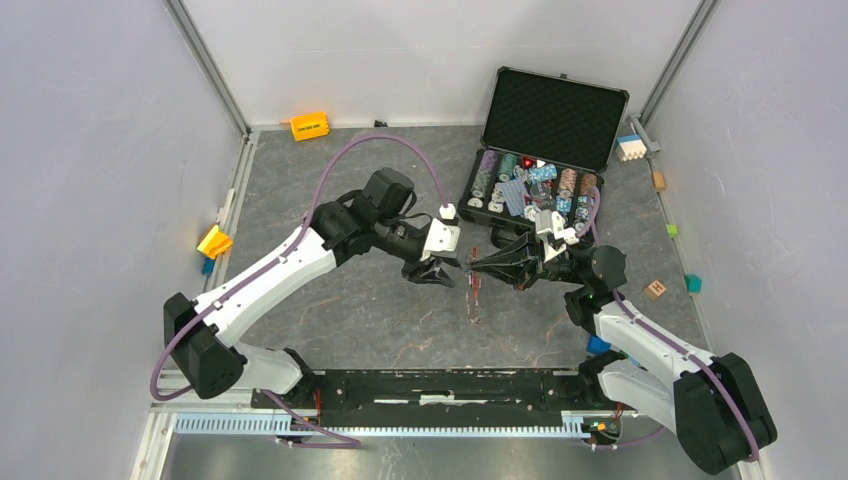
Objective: Put the keys on the keyring
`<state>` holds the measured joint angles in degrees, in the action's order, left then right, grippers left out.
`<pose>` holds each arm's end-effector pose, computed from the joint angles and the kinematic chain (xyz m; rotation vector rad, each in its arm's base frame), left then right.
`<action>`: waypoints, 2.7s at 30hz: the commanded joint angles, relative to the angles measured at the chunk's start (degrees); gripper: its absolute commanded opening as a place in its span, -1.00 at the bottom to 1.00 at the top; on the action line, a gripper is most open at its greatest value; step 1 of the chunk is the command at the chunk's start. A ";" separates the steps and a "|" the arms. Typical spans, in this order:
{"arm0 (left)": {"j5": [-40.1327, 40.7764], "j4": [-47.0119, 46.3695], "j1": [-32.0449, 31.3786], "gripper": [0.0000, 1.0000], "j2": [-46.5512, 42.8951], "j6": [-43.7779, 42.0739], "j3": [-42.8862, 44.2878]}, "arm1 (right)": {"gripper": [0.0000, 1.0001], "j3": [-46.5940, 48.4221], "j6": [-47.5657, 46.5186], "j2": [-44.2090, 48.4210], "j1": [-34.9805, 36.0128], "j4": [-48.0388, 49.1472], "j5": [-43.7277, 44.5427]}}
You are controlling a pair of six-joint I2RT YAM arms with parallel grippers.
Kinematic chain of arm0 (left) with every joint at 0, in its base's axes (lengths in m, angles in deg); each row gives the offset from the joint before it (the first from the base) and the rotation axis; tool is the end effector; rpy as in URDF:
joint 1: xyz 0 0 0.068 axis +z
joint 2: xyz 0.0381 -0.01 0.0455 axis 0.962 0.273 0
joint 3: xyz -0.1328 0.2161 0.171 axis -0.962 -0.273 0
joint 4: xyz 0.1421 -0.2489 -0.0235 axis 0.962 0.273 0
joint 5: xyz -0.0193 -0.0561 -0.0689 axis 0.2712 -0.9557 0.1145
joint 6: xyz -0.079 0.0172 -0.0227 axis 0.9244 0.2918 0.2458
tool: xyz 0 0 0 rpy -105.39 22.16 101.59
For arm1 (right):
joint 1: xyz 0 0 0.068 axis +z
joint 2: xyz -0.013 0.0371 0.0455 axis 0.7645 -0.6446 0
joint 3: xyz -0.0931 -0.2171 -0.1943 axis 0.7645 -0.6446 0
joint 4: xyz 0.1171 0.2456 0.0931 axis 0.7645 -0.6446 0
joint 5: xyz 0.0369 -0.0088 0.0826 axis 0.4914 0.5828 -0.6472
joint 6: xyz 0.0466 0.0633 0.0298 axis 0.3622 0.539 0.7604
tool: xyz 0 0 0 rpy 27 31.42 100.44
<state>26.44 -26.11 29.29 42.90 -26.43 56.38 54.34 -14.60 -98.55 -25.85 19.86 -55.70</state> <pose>0.1887 -0.2664 0.3625 1.8039 1.2746 -1.0118 0.1710 0.1458 0.2965 -0.9704 1.1228 1.3145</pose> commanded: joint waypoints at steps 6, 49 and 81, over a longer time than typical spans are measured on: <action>-4.83 -1.89 -0.31 -0.03 2.59 -0.47 2.39 | -1.00 -0.10 0.56 -0.25 0.15 3.37 -0.20; -8.26 -9.23 -0.31 -0.31 5.07 7.70 1.50 | -1.00 -0.16 -0.49 -0.22 0.05 2.24 0.33; 26.18 14.24 -8.13 -0.96 7.22 8.88 18.35 | -0.41 0.71 -9.73 1.32 -0.54 -7.59 1.58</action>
<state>44.67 -19.11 22.87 48.78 -18.84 68.14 54.04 -21.40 -98.29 -26.29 14.11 -54.56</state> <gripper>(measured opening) 0.036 0.222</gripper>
